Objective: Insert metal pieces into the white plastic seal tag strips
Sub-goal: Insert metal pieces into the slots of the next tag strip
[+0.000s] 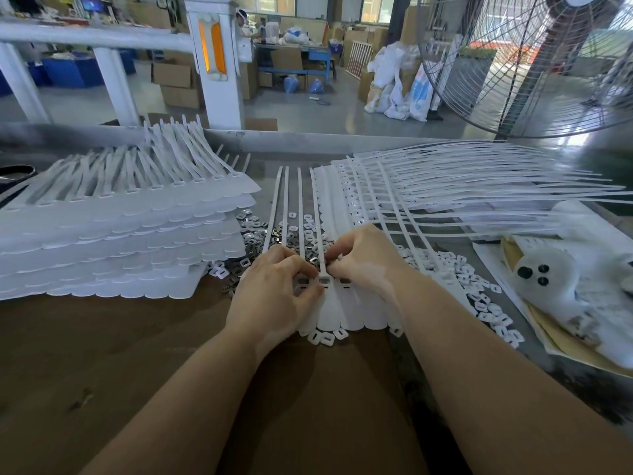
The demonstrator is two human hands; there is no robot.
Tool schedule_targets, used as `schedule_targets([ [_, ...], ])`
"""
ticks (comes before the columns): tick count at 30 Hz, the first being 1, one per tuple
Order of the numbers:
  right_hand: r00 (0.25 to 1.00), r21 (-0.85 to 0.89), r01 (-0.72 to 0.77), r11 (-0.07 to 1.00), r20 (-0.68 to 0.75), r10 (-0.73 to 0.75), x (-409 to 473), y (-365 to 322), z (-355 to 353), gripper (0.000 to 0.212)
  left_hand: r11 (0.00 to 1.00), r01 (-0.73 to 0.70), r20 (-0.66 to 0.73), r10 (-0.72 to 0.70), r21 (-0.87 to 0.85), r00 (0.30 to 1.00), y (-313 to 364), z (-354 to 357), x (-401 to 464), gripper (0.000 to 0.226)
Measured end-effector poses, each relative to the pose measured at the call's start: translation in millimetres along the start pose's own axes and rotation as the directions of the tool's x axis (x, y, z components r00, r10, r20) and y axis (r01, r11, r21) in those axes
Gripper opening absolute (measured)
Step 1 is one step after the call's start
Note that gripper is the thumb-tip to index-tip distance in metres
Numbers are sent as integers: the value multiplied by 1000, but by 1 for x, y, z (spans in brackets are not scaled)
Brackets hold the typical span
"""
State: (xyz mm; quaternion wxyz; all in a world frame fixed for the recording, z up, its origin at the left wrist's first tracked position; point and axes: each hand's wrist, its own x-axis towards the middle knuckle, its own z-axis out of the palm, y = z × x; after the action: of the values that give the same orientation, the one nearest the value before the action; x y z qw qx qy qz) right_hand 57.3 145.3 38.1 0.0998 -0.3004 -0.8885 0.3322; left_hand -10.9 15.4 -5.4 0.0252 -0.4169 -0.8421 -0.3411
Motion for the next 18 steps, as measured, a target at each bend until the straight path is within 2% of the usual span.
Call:
schedule_targets([
  [4, 992, -114, -11, 993, -130, -4, 2, 2, 11, 14, 1000, 17, 2, -17, 2, 1000, 1, 0, 0, 24],
  [8, 964, -94, 48, 994, -255, -71, 3, 2, 17, 11, 1000, 20, 6, -20, 3, 1000, 2, -1, -1, 24],
  [12, 975, -130, 85, 988, -193, -109, 4, -6, 20, 15, 1000, 3, -11, -3, 0, 1000, 2, -2, -1, 23],
  [15, 988, -149, 51, 988, -134, -71, 6, -12, 21, 21, 1000, -1, -11, 1, 4, 1000, 3, -2, -1, 23],
  [18, 993, -157, 7, 988, -113, -25, 9, -15, 21, 17, 1000, -8, -14, 8, 5, 1000, 2, -1, 0, 23],
])
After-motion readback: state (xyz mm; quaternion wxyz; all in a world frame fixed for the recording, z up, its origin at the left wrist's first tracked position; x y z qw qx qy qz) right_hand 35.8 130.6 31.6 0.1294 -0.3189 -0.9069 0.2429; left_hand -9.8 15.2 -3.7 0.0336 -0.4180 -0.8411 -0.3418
